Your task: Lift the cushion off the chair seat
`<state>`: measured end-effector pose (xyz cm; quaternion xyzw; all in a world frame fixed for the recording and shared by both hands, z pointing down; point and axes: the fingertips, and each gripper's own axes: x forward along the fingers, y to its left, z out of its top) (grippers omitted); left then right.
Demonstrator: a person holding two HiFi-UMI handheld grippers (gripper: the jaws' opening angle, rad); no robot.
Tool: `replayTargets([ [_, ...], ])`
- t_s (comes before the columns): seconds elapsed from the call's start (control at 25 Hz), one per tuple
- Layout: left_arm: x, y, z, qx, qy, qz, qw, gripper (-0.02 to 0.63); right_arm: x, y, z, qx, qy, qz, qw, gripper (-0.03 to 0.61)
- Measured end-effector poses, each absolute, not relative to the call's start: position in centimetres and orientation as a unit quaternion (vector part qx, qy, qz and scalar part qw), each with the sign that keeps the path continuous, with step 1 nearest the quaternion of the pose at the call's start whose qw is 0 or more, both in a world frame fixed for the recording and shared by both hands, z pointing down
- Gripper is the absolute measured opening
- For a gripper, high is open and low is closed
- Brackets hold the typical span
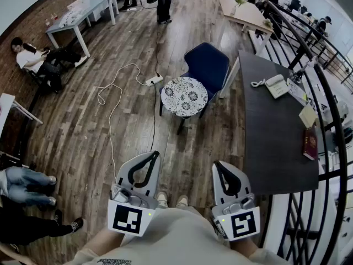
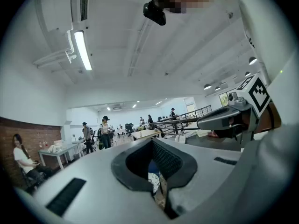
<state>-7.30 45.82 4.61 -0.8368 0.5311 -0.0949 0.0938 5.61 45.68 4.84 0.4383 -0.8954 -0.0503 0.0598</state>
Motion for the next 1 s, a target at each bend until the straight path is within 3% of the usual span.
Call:
replayTargets([
  [1.0, -1.4, 47.3, 5.5, -0.832, 0.544, -0.079, 0.074, 0.005, 11.9, 47.9, 6.2, 0.438, -0.897, -0.032, 0.049, 0.002],
])
